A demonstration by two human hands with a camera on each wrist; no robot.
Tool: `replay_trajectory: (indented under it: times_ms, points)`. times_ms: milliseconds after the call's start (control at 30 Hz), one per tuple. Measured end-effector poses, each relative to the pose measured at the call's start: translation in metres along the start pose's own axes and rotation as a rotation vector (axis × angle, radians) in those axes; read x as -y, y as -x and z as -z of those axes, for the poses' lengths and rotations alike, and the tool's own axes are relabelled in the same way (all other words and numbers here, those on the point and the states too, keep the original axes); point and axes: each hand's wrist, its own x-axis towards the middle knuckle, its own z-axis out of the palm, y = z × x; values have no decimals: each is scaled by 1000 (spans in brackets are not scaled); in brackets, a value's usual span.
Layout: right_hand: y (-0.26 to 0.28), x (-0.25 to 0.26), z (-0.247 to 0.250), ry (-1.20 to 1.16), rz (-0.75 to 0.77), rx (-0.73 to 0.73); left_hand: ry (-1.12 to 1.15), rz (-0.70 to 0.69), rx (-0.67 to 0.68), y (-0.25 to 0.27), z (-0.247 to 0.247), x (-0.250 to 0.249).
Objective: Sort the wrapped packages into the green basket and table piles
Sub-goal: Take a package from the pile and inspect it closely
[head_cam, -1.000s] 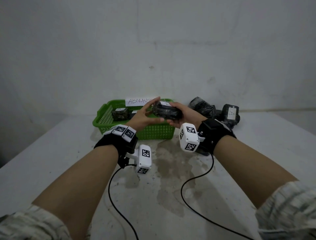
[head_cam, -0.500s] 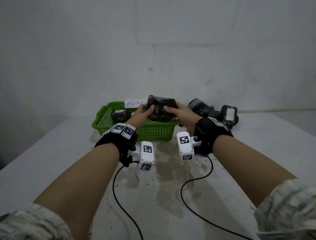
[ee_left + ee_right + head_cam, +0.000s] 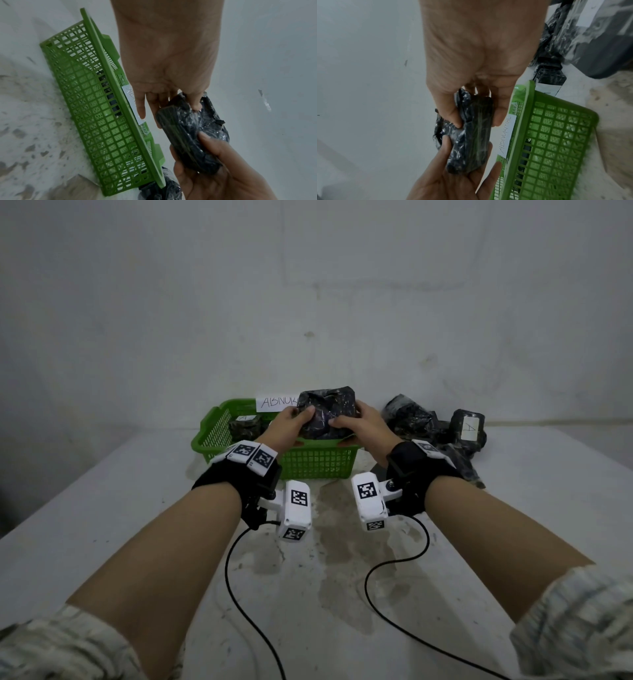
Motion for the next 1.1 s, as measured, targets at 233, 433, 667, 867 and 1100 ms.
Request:
replay_trajectory:
  times_ms: [233, 433, 667, 867, 1100]
  points:
    - [0, -2, 8, -13, -49, 52, 118, 31, 49, 8, -2, 4]
    - [1, -6, 7, -9, -32, 31, 73, 17, 66, 11, -5, 2]
    - [3, -4, 5, -50, 17, 66, 95, -2, 79, 16, -7, 10]
    - [0, -2, 4, -107, 53, -62, 73, -10, 103, 17, -13, 3]
    - [1, 4, 5, -163, -39, 15, 242, -59, -69, 12, -14, 1]
